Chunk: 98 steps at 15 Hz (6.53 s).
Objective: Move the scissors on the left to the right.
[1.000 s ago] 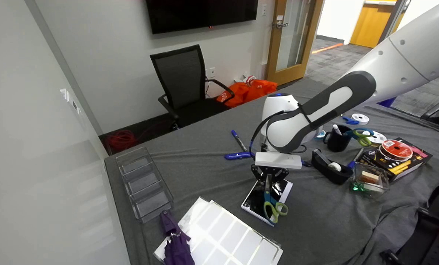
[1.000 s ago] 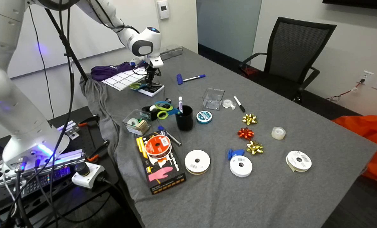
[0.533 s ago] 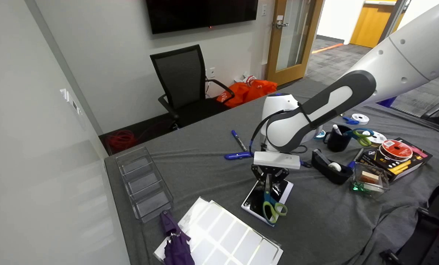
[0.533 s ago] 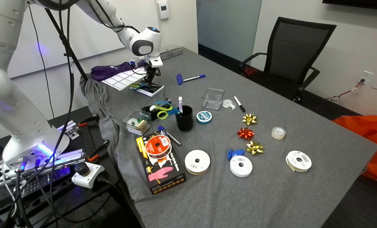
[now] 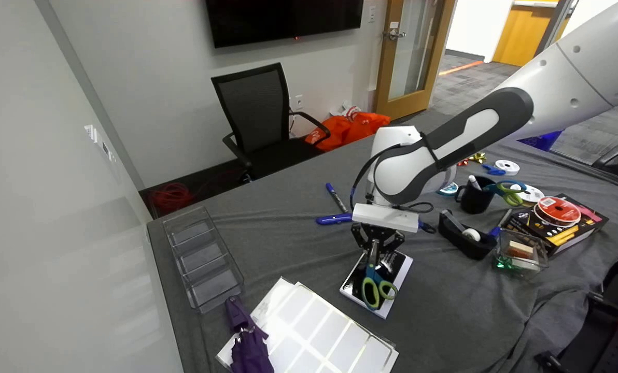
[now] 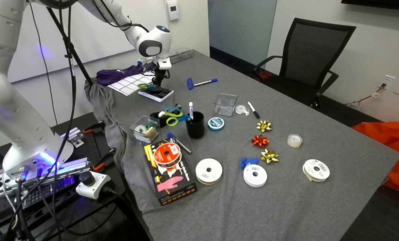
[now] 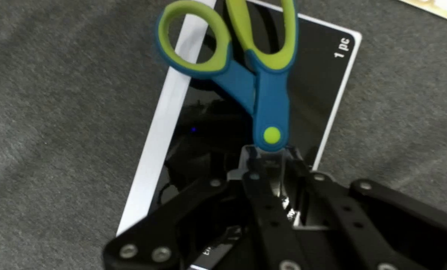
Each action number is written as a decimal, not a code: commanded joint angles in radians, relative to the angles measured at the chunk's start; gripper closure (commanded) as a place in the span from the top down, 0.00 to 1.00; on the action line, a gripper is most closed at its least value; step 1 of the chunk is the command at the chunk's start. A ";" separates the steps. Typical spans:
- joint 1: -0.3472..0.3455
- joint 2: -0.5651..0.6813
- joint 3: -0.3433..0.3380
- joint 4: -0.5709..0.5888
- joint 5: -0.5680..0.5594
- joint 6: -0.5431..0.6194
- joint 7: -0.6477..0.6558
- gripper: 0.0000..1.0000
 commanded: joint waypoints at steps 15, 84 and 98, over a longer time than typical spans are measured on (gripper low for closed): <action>-0.045 -0.180 -0.036 -0.001 0.075 -0.021 0.090 0.19; -0.313 0.238 -0.129 0.386 0.035 -0.108 -0.048 0.54; -0.231 0.153 -0.188 0.323 -0.050 -0.020 -0.037 1.00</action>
